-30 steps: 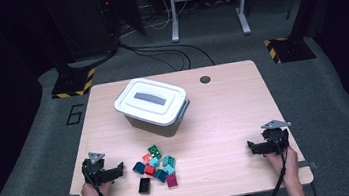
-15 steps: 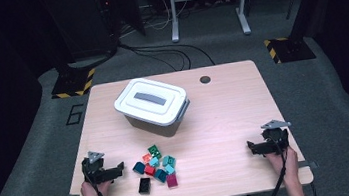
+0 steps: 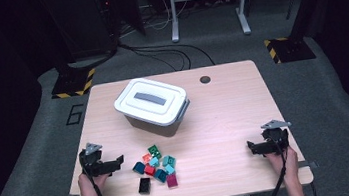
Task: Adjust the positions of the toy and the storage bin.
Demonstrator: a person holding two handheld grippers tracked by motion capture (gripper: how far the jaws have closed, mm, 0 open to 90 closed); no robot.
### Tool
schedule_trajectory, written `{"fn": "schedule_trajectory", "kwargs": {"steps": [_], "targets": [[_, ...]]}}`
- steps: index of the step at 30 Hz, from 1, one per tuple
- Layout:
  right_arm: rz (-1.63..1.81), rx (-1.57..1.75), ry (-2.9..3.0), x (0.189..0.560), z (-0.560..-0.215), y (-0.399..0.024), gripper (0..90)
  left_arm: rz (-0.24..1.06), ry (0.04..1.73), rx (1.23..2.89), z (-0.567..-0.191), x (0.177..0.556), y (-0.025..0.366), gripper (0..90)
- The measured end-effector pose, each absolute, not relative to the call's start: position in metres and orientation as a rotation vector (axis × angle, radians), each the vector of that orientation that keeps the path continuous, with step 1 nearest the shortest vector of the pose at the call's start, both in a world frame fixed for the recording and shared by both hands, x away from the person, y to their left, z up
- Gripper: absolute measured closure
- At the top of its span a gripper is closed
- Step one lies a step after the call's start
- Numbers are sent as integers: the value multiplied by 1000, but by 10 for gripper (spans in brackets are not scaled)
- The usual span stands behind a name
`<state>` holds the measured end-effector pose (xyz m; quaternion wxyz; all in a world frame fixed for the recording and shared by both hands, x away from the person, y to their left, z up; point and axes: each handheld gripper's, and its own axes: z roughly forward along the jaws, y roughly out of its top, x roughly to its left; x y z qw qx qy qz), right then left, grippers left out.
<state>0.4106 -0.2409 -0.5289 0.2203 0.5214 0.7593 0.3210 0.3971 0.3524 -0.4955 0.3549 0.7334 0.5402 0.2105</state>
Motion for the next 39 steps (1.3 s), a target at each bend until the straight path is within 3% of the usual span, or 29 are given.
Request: {"fn": "schedule_trajectory", "kwargs": {"steps": [17,39], "targets": [[888,1442,2099,411,-529,-241,0,586,1316,1930,-454,417,340,16],[889,1442,2101,411,-529,-241,0,498,1258,1896,-420,476,328,2]]}}
